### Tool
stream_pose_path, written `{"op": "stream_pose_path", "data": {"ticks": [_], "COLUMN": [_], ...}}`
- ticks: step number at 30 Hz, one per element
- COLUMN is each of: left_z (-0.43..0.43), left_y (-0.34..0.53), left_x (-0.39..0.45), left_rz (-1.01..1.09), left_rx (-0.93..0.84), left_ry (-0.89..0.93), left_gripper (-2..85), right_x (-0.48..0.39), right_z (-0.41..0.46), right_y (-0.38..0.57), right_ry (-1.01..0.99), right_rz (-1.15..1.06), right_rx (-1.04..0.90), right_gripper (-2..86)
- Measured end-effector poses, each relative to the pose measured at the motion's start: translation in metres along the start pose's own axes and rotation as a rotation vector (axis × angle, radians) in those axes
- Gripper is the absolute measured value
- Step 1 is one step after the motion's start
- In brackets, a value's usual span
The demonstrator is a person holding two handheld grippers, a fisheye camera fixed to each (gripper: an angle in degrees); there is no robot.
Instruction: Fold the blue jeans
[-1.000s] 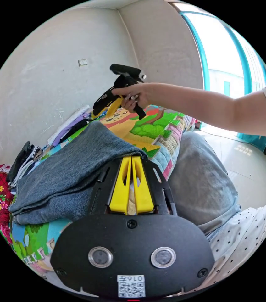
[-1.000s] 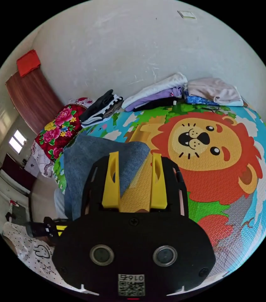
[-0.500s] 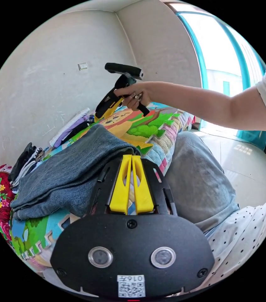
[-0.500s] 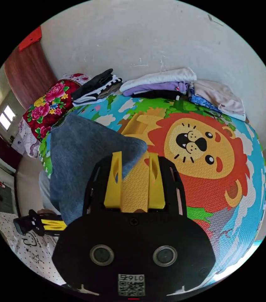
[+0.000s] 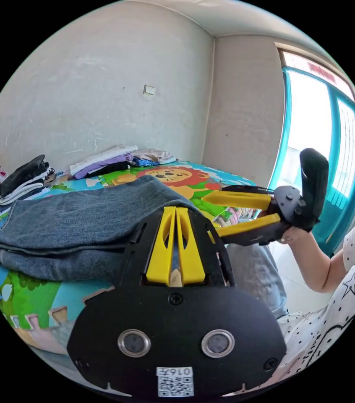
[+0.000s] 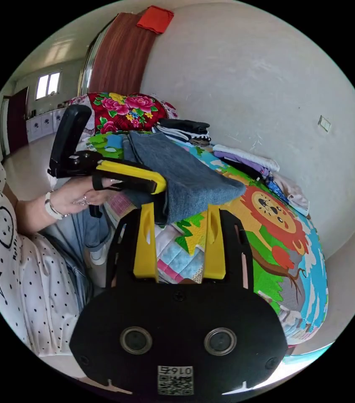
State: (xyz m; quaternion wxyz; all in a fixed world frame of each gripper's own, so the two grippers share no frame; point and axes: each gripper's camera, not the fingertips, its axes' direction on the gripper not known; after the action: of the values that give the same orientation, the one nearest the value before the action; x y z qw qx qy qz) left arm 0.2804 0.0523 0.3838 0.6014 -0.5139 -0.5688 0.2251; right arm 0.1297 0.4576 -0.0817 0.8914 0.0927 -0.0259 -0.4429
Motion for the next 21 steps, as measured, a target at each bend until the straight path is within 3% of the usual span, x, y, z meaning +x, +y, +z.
{"op": "stream_pose_path", "data": {"ticks": [10, 21], "left_z": [-0.011, -0.055], "left_y": [0.019, 0.048], "left_x": [-0.018, -0.068], "left_rz": [0.008, -0.023], "left_rx": [0.015, 0.141], "left_ry": [-0.002, -0.076], "left_gripper": [-1.0, -1.0], "right_x": [-0.083, -0.065], "right_z": [0.047, 0.038], "right_y": [-0.028, -0.001], "right_ry": [0.78, 0.661], "right_rz": [0.276, 0.301], "right_rx": [-0.042, -0.094], "right_gripper": [10.8, 11.5]}}
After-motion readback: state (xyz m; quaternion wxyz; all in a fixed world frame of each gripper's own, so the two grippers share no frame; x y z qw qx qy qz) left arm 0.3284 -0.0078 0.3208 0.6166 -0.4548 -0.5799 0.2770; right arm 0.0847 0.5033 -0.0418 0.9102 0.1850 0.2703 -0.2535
